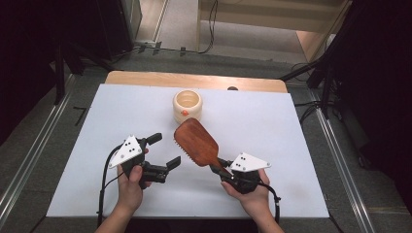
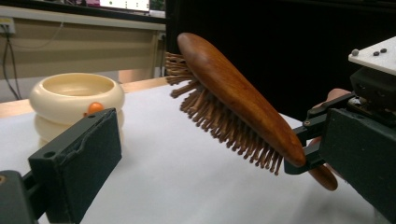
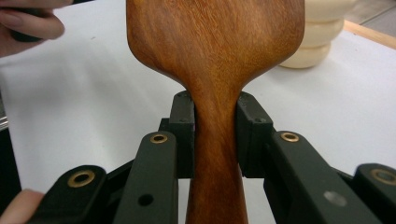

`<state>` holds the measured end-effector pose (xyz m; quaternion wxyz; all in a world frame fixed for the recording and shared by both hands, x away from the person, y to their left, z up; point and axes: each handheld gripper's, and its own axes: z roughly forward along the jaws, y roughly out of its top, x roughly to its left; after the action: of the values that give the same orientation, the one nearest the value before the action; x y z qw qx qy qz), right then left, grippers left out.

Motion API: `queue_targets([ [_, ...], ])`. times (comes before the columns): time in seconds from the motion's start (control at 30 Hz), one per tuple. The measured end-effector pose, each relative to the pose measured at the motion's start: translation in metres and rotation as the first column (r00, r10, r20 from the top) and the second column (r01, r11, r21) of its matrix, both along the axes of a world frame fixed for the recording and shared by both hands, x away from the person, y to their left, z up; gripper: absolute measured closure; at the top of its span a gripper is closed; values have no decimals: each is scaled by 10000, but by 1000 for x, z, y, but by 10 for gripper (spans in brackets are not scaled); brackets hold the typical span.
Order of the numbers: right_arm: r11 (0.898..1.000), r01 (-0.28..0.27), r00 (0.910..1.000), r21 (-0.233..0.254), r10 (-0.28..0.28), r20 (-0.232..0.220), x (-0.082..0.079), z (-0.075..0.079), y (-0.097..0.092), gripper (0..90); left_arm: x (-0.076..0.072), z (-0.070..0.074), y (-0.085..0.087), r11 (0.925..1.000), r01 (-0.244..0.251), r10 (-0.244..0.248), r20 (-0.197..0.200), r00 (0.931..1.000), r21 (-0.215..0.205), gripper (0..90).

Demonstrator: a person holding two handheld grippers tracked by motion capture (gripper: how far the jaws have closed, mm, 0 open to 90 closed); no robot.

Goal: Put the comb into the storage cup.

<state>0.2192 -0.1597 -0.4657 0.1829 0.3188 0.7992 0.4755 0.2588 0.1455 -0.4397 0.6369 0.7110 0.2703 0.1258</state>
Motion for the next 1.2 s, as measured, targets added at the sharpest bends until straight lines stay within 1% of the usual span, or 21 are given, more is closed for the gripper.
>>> queue_targets([
  [0.1,9998,-162,9998,76,161,67,-3,1,5,699,-1,0,-3,9999,81,-82,-93,9999,-89,0],
  [0.17,9997,-240,9995,89,238,195,-5,2,9,700,-2,0,-4,9997,159,-162,-141,9998,-172,0],
  [0.2,9996,-246,9996,133,244,156,-6,2,10,700,-2,0,-5,9997,159,-162,-175,9997,-179,0],
  [0.27,9994,-319,9992,111,316,258,-8,2,14,699,-3,0,-7,9993,281,-287,-256,9993,-243,0],
  [0.37,9989,-409,9986,207,401,349,-10,3,19,700,-4,-1,-10,9984,458,-469,-348,9983,-323,0],
  [0.43,9985,-459,9982,291,447,402,-12,3,22,699,-5,-1,-11,9981,491,-507,-419,9978,-368,0],
  [0.5,9985,-484,9978,255,471,466,-14,3,26,700,-5,-1,-12,9975,501,-527,-523,9972,-508,5],
  [0.57,9982,-521,9976,305,506,462,-16,3,29,699,-6,0,-13,9979,336,-369,-596,9975,-549,52],
  [0.67,9976,-624,9967,310,607,536,-18,2,34,699,-6,0,-14,9981,115,-166,-837,9963,-610,113],
  [0.7,9974,-643,9965,315,625,552,-19,2,35,699,-5,0,-14,9978,50,-113,-935,9956,-667,141],
  [0.8,9968,-703,9957,373,678,629,-21,2,39,699,-3,-1,-14,9967,6,-115,-1342,9909,-815,164],
  [0.87,9967,-724,9953,376,698,674,-22,2,41,699,-2,-2,-13,9961,46,-171,-1413,9898,-878,209],
  [0.9,9965,-741,9950,385,712,704,-23,1,42,699,-2,-2,-13,9956,151,-281,-1413,9896,-925,230],
  [0.93,9964,-741,9950,400,712,706,-23,1,43,700,-2,-2,-13,9956,154,-286,-1425,9894,-924,276],
  [1.0,9967,-690,9950,427,656,751,-24,0,44,700,-2,-1,-13,9950,206,-356,-1534,9875,-978,294],
  [1.1,9963,-664,9952,540,622,755,-24,-2,45,699,0,-2,-12,9937,381,-562,-1748,9830,-1052,323],
  [1.13,9968,-628,9949,500,586,815,-23,-3,45,699,0,-2,-12,9930,485,-677,-1829,9808,-1077,340],
  [1.17,9969,-615,9949,489,573,834,-23,-4,45,699,0,-2,-12,9924,545,-744,-1854,9798,-1100,358],
  [1.2,9967,-628,9949,512,585,822,-23,-5,45,699,0,-2,-12,9923,619,-806,-1800,9804,-1070,372],
])
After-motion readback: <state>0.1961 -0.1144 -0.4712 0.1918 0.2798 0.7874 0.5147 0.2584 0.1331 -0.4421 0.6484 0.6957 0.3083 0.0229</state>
